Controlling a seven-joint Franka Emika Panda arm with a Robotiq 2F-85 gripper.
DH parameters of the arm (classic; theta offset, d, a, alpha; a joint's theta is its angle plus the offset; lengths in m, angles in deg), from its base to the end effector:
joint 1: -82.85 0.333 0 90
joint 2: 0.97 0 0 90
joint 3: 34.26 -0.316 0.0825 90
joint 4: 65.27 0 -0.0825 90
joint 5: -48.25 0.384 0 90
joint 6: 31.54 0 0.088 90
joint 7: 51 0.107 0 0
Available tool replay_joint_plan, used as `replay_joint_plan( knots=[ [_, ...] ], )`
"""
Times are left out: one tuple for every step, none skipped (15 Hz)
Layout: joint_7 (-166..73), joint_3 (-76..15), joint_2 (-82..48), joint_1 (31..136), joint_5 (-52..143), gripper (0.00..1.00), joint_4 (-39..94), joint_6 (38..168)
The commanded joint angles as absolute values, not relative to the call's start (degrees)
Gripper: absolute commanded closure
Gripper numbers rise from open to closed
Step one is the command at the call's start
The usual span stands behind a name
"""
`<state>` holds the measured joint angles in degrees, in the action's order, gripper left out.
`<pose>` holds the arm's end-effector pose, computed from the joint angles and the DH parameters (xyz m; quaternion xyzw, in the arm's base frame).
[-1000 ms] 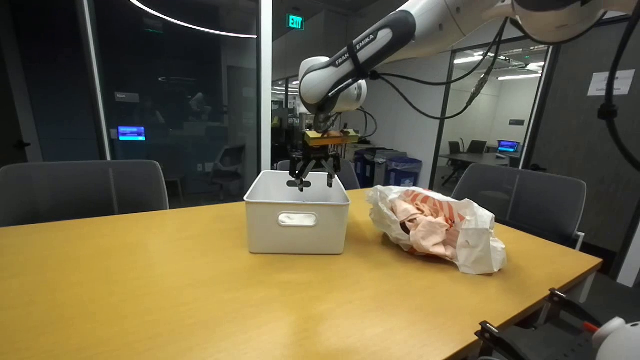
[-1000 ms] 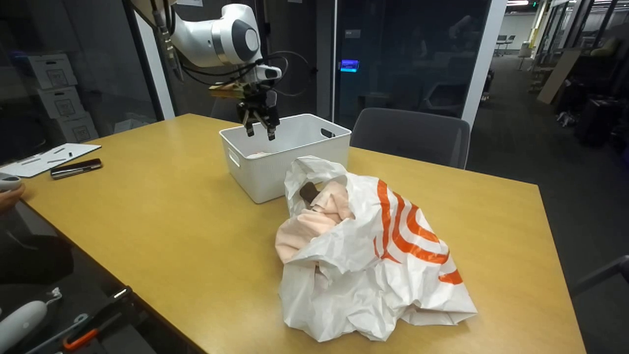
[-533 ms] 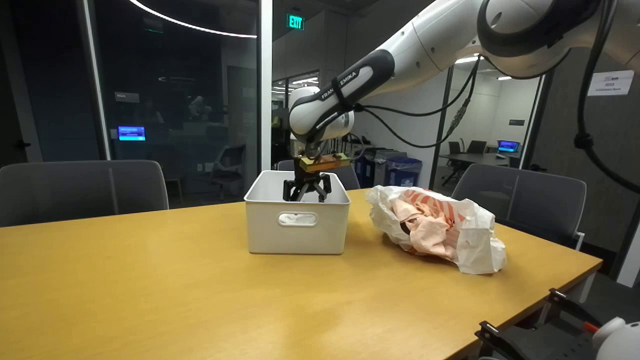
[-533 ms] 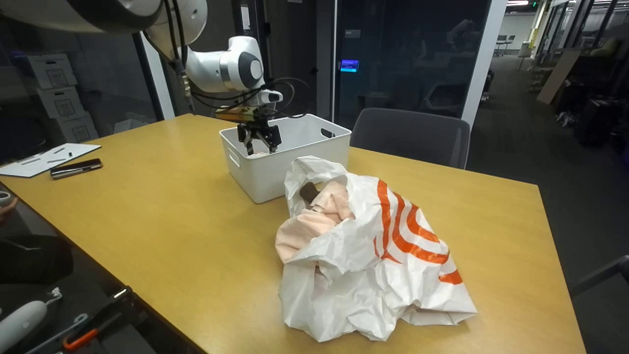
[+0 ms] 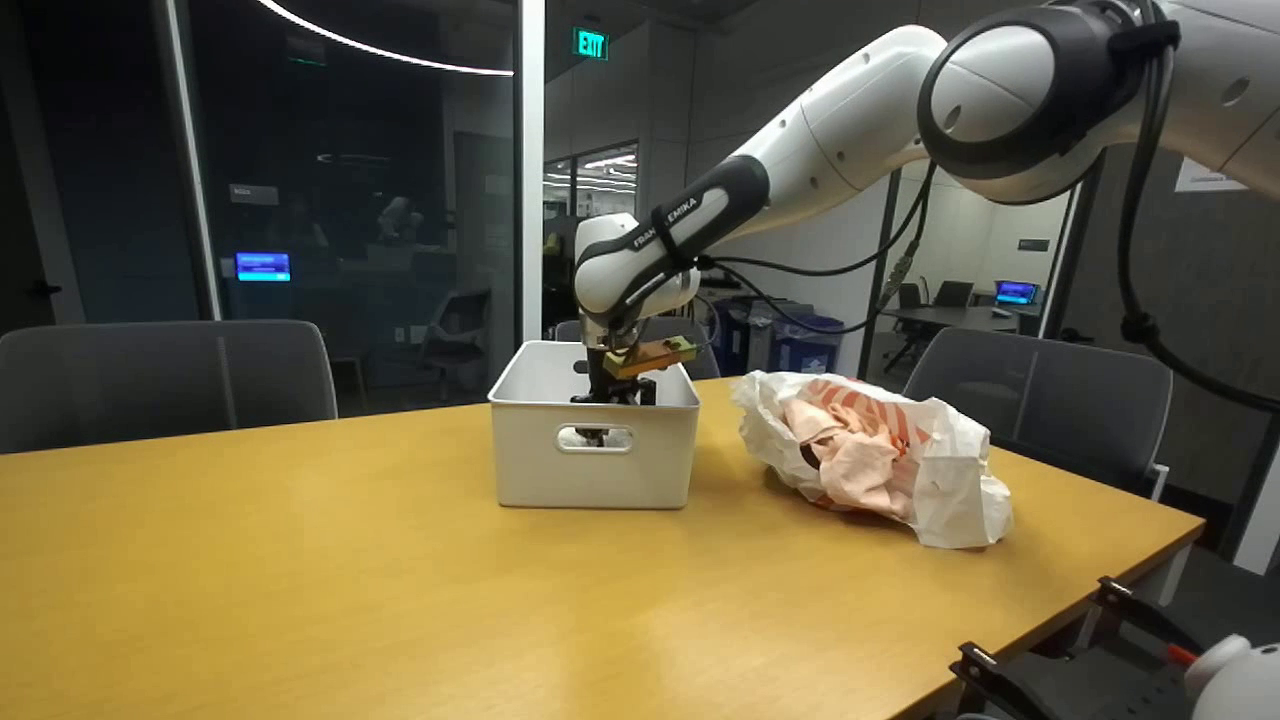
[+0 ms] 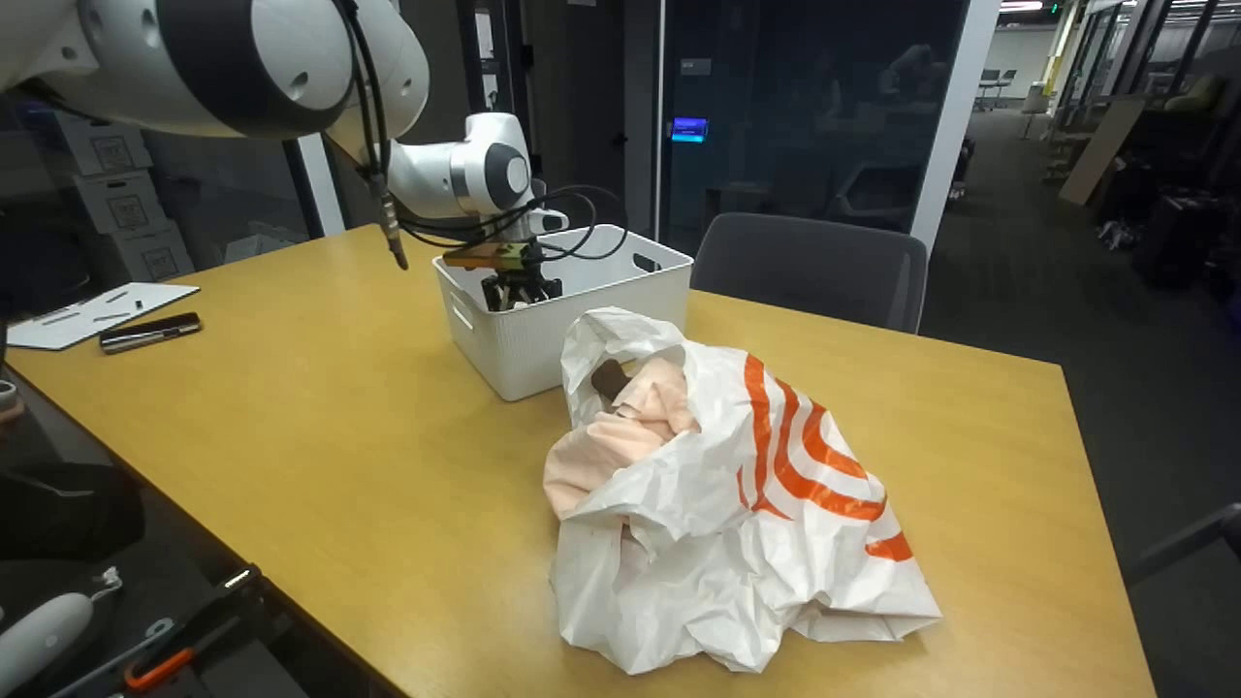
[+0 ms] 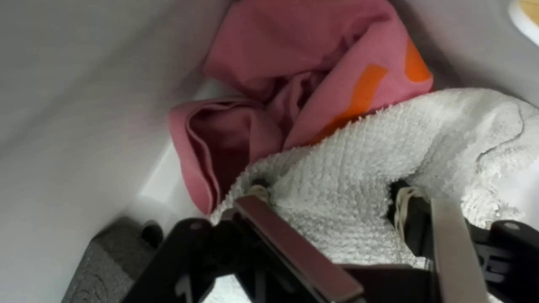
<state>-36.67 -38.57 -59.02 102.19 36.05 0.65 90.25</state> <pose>0.7072 0.2810 0.1753 0.9908 0.1215 0.0021 0.0598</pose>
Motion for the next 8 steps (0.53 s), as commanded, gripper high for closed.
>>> replay_joint_plan(
  knots=[
    [-38.7,-37.8,-61.2,102.8,37.2,0.58,-3.8,89.4],
    [-38.6,-37.7,-61.2,102.9,37.2,0.66,-4.0,89.4],
    [-38.1,-37.7,-60.8,103.0,37.4,0.75,-3.8,89.1],
    [-38.1,-37.7,-60.5,103.1,37.3,0.82,-3.7,89.1],
    [-37.6,-37.5,-59.4,103.4,37.1,0.91,-3.1,89.1],
    [-36.8,-38.5,-58.5,102.9,35.8,0.95,-2.3,89.3],
    [-36.3,-38.2,-57.1,103.3,35.3,0.98,-1.4,89.7],
    [-35.6,-38.0,-56.4,103.5,35.2,0.94,-1.0,90.0]
  ],
)
